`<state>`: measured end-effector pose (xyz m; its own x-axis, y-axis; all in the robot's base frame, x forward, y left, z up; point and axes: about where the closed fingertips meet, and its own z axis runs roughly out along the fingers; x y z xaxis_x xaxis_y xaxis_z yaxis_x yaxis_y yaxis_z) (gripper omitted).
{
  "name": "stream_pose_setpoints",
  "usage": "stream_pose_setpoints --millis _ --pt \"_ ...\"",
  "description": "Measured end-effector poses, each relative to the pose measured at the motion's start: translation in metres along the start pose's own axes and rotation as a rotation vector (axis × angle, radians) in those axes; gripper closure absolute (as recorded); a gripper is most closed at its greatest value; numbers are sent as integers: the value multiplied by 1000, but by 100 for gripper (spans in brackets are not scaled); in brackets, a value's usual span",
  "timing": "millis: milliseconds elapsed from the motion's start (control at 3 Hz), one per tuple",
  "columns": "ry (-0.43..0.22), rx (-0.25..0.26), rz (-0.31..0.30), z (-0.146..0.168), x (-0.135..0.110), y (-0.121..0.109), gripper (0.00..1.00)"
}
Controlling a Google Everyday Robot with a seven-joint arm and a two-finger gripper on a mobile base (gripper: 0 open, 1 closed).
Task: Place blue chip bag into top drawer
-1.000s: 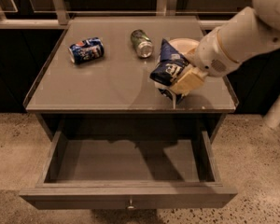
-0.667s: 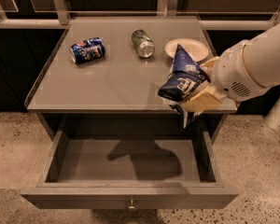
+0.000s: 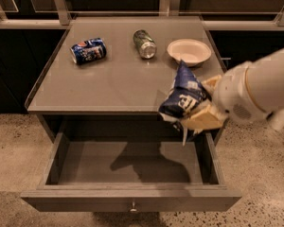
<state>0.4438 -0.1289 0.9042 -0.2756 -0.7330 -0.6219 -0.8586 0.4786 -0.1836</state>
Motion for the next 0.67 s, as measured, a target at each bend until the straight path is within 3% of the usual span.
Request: stream_pose_setpoints --millis 333,667 --pt "-7 -63 124 31 40 41 100" --pt "8 -161 257 64 78 80 100"
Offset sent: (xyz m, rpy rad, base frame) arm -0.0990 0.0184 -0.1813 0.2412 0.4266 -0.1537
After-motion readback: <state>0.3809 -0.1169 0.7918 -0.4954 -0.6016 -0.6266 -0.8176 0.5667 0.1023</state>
